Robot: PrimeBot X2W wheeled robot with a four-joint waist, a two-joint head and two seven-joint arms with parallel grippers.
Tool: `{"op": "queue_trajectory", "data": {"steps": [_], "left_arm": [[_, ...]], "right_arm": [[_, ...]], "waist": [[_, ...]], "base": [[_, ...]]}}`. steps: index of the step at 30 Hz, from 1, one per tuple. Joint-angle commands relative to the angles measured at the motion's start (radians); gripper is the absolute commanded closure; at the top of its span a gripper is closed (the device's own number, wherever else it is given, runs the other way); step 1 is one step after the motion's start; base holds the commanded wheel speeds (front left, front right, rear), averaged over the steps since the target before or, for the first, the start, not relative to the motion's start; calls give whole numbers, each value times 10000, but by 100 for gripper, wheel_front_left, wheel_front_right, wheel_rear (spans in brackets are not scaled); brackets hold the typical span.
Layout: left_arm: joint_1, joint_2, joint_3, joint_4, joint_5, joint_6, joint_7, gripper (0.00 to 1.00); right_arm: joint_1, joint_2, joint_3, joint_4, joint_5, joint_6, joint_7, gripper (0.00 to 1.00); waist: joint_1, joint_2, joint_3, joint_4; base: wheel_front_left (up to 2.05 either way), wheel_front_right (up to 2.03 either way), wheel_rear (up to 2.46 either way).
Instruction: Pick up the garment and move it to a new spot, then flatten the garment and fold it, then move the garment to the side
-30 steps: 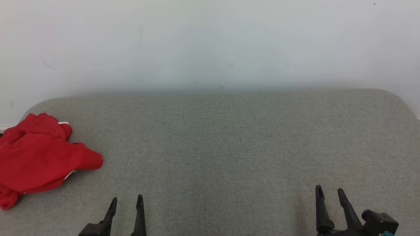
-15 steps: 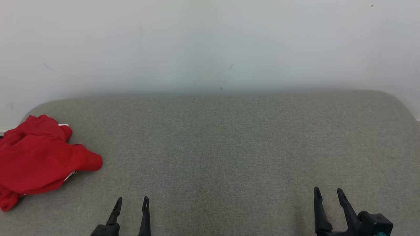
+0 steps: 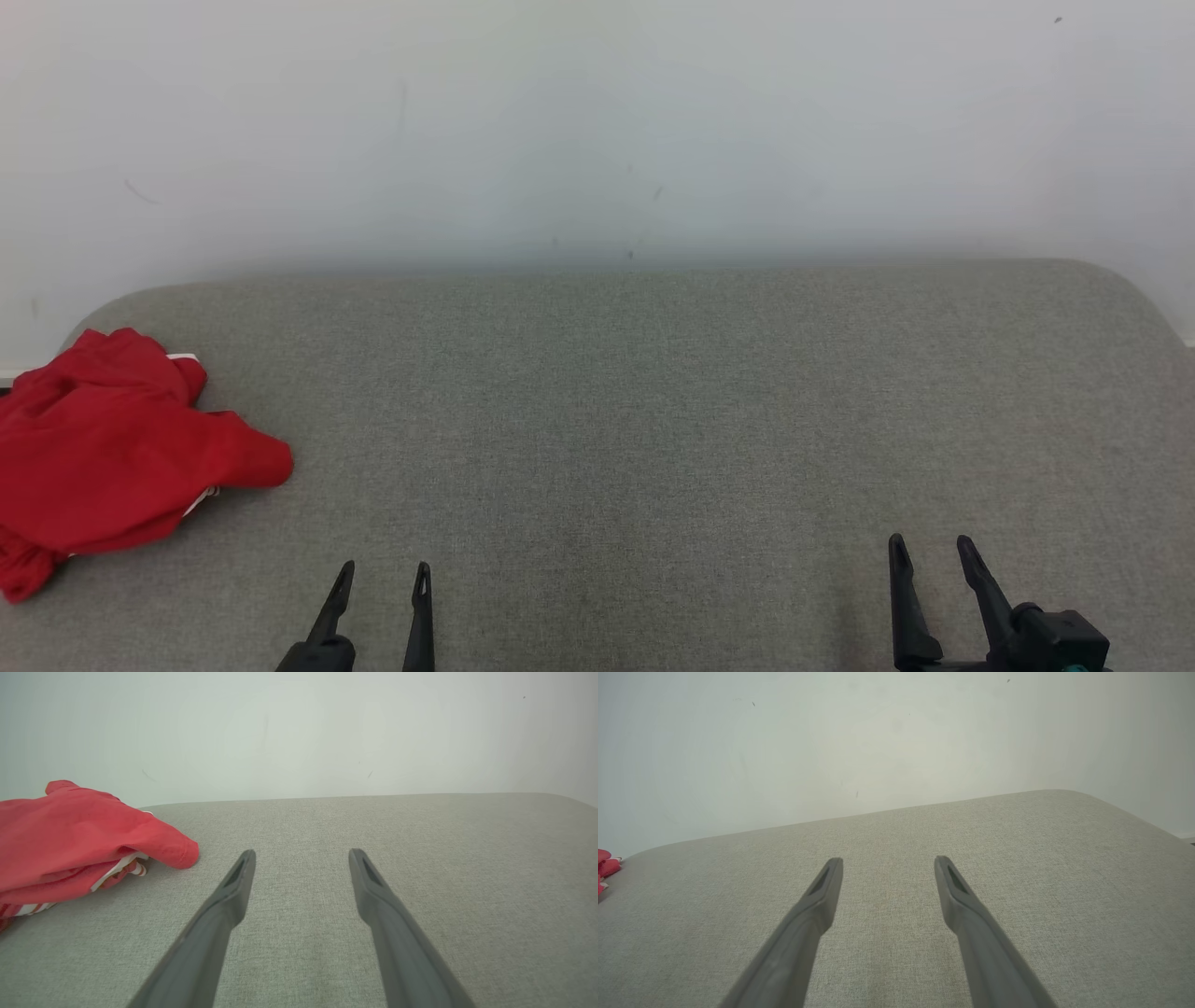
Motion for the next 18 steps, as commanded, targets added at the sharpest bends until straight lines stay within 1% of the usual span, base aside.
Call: {"op": "queue_trajectory", "data": {"steps": [1,11,14,18], "left_arm": [[-73,40,-2,24,11,44,-35,0],[-99,39,5,37,-97,39,-35,0],[-118,39,48,37,-254,63,-35,0],[-106,39,101,62,-285,73,-35,0]], "right_arm": [[78,6,-7,-17,-1,36,-13,0],[109,6,-71,-22,52,36,-13,0],[146,7,-88,-33,43,36,-11,0],[200,7,-94,-82,10,36,-11,0]], "waist": [[0,0,7,2],[0,0,25,97],[0,0,11,320],[0,0,-14,816]], "base": [[0,0,0],[0,0,0],[0,0,0],[0,0,0]]}}
